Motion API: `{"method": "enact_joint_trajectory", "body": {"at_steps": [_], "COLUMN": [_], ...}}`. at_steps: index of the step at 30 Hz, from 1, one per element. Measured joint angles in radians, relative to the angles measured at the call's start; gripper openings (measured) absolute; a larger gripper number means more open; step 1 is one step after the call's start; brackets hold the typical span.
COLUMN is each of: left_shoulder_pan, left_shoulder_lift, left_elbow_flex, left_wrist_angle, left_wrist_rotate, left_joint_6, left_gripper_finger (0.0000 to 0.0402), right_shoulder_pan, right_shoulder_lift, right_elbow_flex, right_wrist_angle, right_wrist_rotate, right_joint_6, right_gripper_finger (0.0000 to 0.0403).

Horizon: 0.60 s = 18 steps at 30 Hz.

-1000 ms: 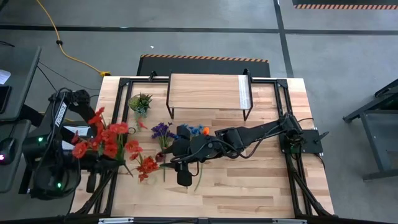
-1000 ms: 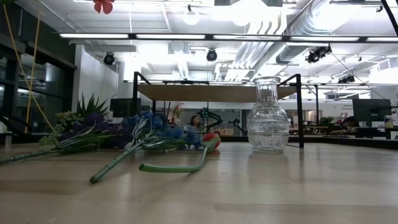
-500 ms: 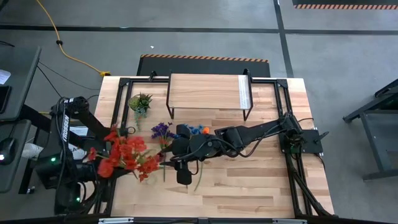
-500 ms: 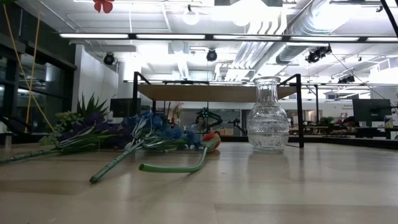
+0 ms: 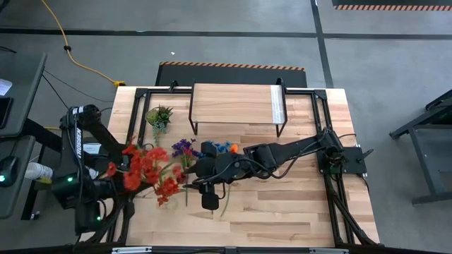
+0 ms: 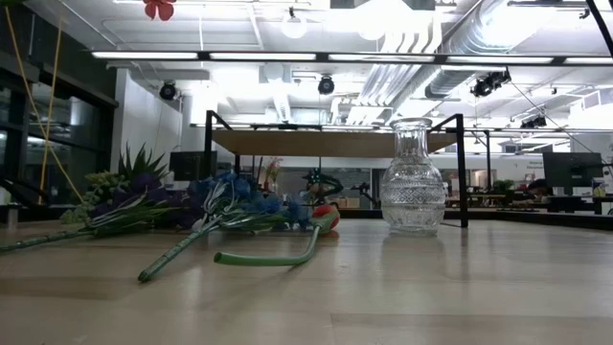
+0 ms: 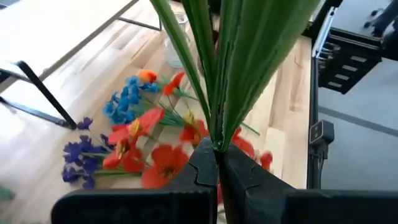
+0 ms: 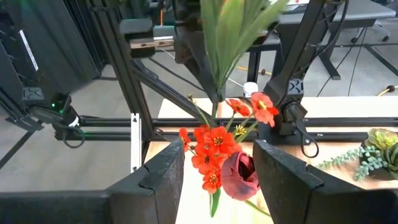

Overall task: Pick and place flowers into a vace then onto a shelf
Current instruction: Put the orange flowers into the bottom transparent vase

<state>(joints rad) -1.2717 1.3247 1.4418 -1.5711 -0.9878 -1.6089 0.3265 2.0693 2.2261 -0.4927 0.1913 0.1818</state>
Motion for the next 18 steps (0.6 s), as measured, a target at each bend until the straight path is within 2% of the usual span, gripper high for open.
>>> {"method": "enact_joint_trajectory", "body": {"at_steps": [8,18], "left_shoulder_pan": [-0.053,-0.051], "left_shoulder_lift": [-0.013,-0.013], "left_elbow_flex": [-0.099,-0.170], "left_wrist_angle": [0.001,0.054], "left_wrist_rotate": [-0.046,-0.082], "left_joint_6": [-0.149,-0.194], "left_gripper_finger": [0.0035,0.0035], "right_shoulder_pan": [-0.020,-0.039], "right_shoulder_lift": [0.000,0.000], "right_elbow_flex": [0.000,0.000], "right_wrist_angle": [0.002,0.003], "right_wrist_rotate": [0.007,0.008], "right_joint_6": [0.000,0.000], "right_gripper_finger": [0.0181,0.0181]}}
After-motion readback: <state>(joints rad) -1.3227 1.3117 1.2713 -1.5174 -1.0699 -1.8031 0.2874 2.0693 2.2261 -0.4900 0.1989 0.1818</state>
